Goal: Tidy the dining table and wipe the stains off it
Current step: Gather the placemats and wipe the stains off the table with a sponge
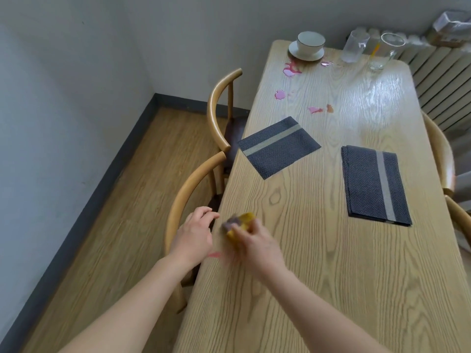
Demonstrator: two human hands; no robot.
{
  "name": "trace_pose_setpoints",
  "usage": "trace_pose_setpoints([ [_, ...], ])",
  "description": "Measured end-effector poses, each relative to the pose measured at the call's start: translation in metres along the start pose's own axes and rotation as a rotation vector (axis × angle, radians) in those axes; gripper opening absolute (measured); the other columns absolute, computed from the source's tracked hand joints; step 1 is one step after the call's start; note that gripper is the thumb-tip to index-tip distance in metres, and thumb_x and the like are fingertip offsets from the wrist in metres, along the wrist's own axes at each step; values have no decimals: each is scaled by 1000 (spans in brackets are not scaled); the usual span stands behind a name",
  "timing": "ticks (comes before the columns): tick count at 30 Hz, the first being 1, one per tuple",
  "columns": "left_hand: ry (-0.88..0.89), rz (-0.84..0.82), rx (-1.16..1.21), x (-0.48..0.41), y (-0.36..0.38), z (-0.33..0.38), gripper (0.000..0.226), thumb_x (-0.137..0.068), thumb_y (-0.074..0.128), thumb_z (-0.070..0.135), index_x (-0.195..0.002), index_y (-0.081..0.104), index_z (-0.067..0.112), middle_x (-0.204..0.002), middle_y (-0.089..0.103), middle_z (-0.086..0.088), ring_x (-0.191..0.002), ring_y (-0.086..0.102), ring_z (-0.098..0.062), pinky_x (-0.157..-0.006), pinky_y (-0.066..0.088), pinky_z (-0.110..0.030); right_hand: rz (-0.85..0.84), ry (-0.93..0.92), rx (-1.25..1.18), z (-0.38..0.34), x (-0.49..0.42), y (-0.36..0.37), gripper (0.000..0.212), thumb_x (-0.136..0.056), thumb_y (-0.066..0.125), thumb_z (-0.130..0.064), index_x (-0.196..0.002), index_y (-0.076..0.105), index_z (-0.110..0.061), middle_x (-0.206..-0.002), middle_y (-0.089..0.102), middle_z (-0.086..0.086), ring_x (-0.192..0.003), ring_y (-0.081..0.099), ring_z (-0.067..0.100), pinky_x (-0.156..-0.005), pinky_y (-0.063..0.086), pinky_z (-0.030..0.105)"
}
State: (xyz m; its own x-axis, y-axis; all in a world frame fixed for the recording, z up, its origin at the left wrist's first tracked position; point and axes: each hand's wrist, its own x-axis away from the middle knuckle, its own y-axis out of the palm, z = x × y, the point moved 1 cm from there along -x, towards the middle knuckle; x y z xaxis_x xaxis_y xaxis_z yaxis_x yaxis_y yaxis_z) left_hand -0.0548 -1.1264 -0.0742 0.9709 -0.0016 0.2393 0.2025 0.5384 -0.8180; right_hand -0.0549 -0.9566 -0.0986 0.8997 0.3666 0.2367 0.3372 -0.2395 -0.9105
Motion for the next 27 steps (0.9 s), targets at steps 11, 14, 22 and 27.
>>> trace_pose_setpoints([
  [11, -64, 21, 58, 5, -7, -11, 44, -95, 39, 5, -134, 48, 24, -144, 38, 7, -133, 35, -12, -103, 39, -30, -27, -109, 88, 5, 2, 5, 58, -94, 53, -28, -144, 27, -40, -136, 34, 6, -119, 45, 26, -88, 50, 36],
  [14, -64, 32, 59, 11, -8, -15, 44, -95, 39, 4, -135, 48, 22, -144, 38, 7, -134, 35, -12, -105, 35, -28, 53, 154, 41, 19, -20, -8, 51, -96, 48, -27, -144, 32, -38, -132, 34, 5, -115, 49, 25, -86, 51, 35],
  [22, -127, 77, 61, 23, -9, -30, 43, -96, 38, 7, -134, 48, 25, -144, 39, 8, -132, 38, -12, -101, 38, -27, -94, -255, 93, -38, 13, 19, 53, -91, 56, -31, -138, 33, -40, -133, 32, 9, -106, 51, 23, -78, 53, 35],
  [27, -112, 83, 47, 29, -12, -26, 44, -96, 38, 8, -135, 47, 25, -145, 37, 9, -133, 37, -12, -100, 38, -25, -182, -365, 137, -55, 21, 27, 47, -90, 58, -31, -133, 42, -36, -129, 35, 9, -99, 52, 23, -71, 53, 35],
])
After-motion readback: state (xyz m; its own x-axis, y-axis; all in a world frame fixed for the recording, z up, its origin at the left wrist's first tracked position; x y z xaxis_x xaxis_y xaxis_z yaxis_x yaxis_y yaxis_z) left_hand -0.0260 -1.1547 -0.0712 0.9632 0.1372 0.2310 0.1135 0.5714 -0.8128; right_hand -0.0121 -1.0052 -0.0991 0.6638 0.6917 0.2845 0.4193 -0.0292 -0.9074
